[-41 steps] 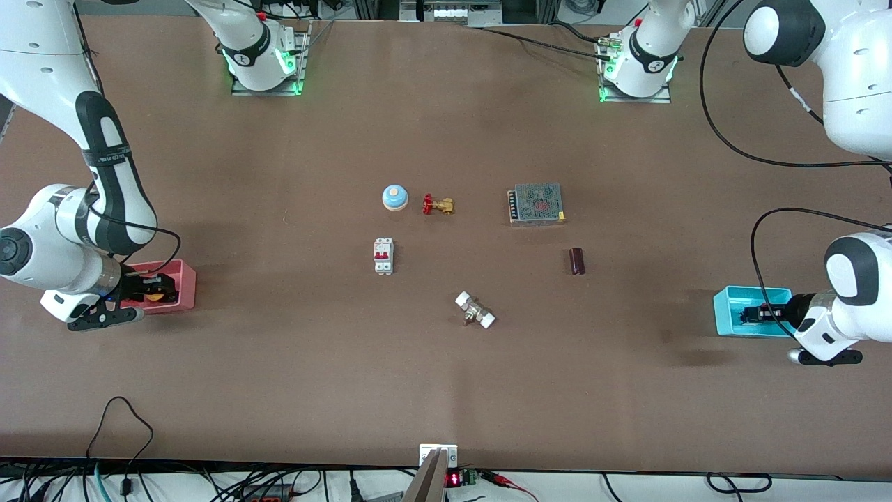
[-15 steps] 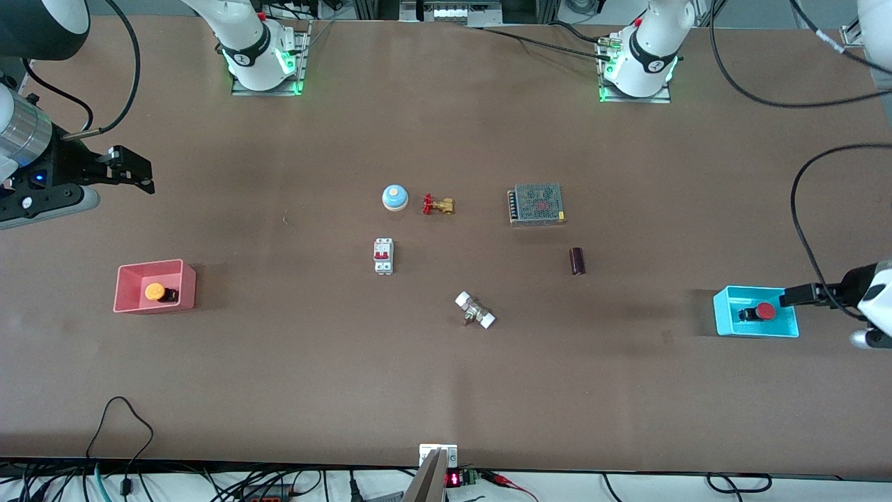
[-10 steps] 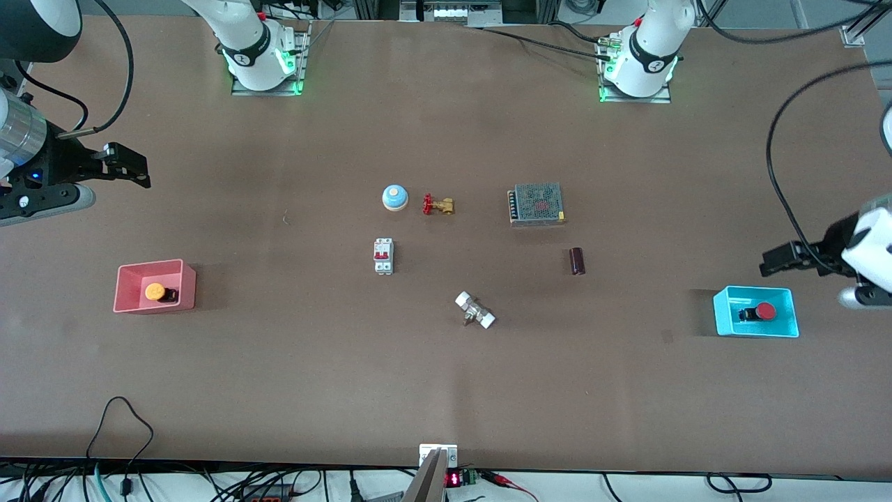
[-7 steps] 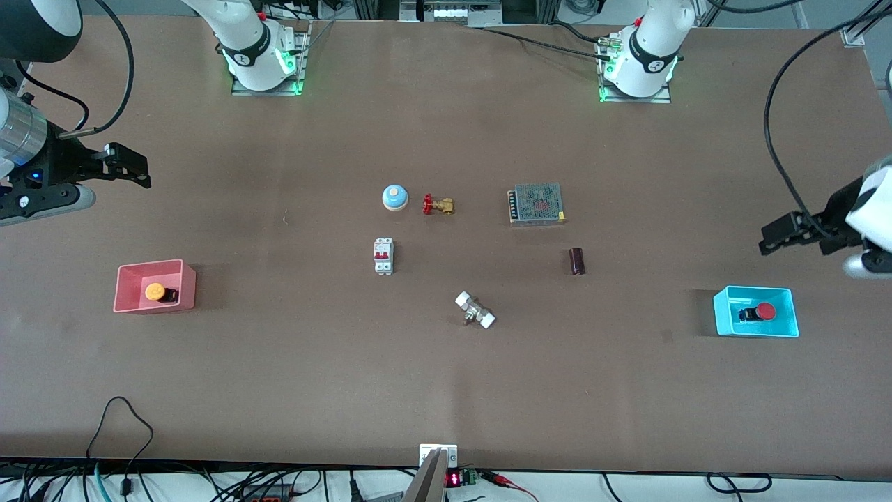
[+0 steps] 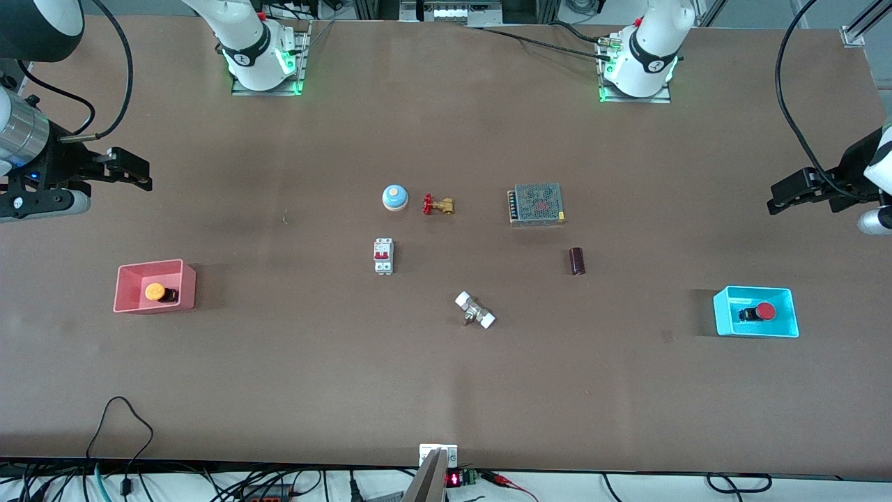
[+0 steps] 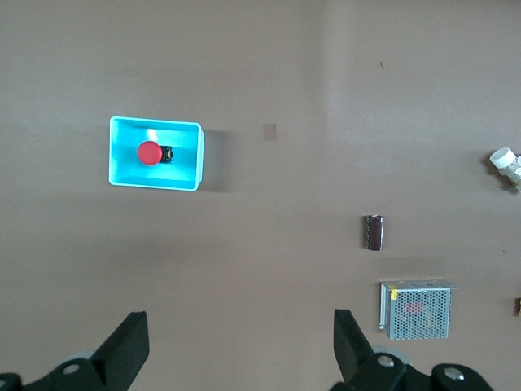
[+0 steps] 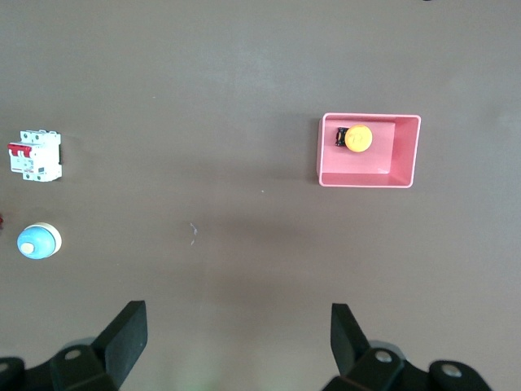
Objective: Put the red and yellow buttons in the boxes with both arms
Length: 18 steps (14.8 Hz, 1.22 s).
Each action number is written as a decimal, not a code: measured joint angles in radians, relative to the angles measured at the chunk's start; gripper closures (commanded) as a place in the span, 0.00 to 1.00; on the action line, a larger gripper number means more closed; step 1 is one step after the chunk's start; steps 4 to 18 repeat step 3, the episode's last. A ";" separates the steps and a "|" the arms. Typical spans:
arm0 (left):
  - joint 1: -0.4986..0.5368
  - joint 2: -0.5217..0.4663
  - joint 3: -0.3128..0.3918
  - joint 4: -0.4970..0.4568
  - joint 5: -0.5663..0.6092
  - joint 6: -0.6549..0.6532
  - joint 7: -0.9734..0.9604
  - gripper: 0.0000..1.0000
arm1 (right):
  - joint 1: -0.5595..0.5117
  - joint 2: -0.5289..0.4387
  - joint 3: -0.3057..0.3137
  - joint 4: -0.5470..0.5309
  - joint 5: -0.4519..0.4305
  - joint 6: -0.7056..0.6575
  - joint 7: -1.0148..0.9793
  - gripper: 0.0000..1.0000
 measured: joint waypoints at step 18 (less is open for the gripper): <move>0.000 -0.008 0.000 -0.002 0.000 -0.006 0.000 0.00 | 0.000 0.000 0.001 0.000 0.000 0.000 0.001 0.00</move>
